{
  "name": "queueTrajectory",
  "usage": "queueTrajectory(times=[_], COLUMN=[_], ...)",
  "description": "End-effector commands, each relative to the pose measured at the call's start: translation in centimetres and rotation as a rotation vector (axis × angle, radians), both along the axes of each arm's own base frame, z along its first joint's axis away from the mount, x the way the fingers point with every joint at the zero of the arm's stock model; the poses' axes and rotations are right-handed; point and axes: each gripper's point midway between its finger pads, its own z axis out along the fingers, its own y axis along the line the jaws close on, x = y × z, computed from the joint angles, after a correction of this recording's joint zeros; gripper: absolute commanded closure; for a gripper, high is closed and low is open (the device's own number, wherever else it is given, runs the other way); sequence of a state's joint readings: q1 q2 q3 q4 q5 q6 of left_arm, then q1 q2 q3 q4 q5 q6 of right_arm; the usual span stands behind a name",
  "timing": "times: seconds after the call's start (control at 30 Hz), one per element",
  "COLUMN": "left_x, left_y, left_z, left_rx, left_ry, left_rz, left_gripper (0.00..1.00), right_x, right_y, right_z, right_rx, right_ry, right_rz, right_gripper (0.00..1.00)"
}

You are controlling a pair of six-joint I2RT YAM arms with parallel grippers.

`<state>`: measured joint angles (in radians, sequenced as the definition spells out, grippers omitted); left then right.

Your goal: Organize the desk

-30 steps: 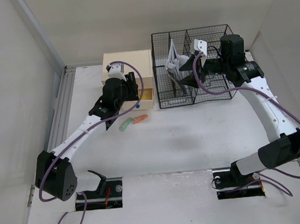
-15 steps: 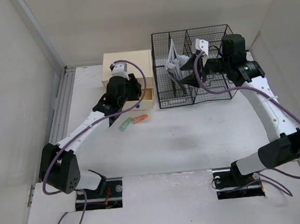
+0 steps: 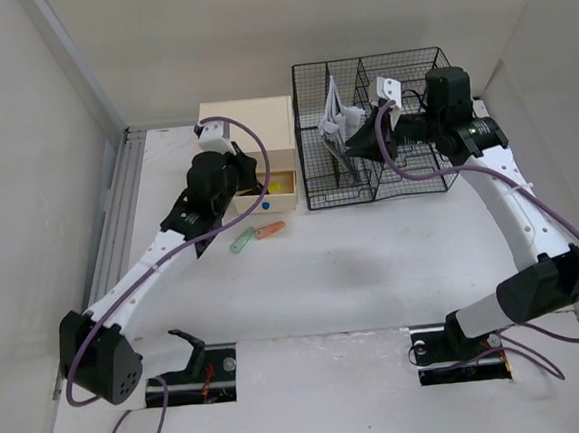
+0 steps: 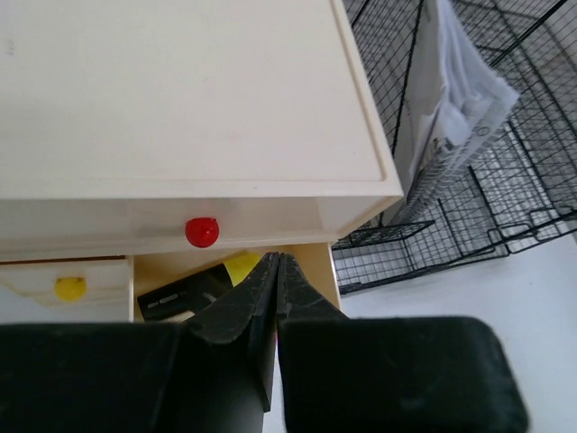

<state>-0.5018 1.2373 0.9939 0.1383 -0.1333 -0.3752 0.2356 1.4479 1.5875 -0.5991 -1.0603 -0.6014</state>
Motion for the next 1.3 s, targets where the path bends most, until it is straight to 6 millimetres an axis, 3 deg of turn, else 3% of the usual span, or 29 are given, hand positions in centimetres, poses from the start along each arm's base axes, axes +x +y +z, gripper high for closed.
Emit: queueTrajectory(times=[0.0,0.07,0.13,0.2,0.37,0.43,0.47,0.57,0.7,0.83,1.03,1.13,1.27], left_x=[-2.0,-3.3,-5.0,-6.3,-8.9,-9.9,-10.3,-11.4,-12.3,-12.6,-13.3,-13.5,-13.9], left_y=[1.5,1.8,2.3,3.1,4.5,5.8,6.3,8.1,9.7,10.0,8.7,7.9,7.5], left_z=[4.2,4.8,6.8,7.3,8.1,8.9,9.1,9.5,8.6,7.1,7.4,6.4,5.3], left_rx=[-0.056,-0.07,-0.096,-0.097,-0.067,-0.051,-0.027,0.007,0.035,0.025,-0.082,-0.144,-0.245], left_ry=[-0.089,-0.094,-0.134,-0.137,-0.16,-0.189,-0.206,-0.251,-0.268,-0.266,-0.261,-0.226,-0.215], left_rz=[0.022,0.013,-0.006,-0.006,-0.021,0.009,0.015,0.055,0.101,0.113,0.055,0.035,0.034], left_gripper=[1.0,1.0,1.0,1.0,0.99,0.72,0.59,0.27,0.17,0.14,0.17,0.21,0.29], right_x=[-1.1,-0.8,-1.6,-1.5,-2.1,-1.5,-2.1,-1.3,-0.2,2.5,6.8,9.3,11.1], right_y=[0.6,1.2,2.2,3.0,7.1,8.8,10.5,13.1,15.4,16.8,17.6,17.2,17.3], right_z=[-0.1,-1.3,-1.7,-2.2,-4.7,-6.6,-6.9,-9.2,-12.5,-14.4,-16.6,-16.6,-16.0], right_rx=[0.033,0.014,0.002,-0.024,-0.109,-0.168,-0.177,-0.234,-0.315,-0.364,-0.432,-0.437,-0.41], right_ry=[0.033,0.043,0.043,0.042,0.033,0.026,0.014,0.029,0.025,0.021,-0.04,-0.087,-0.14], right_rz=[0.091,0.116,0.158,0.157,0.183,0.159,0.175,0.105,0.053,-0.034,-0.262,-0.418,-0.56], right_gripper=[0.76,0.85,0.87,0.87,0.87,0.87,0.87,0.87,0.87,0.87,0.89,0.91,0.95])
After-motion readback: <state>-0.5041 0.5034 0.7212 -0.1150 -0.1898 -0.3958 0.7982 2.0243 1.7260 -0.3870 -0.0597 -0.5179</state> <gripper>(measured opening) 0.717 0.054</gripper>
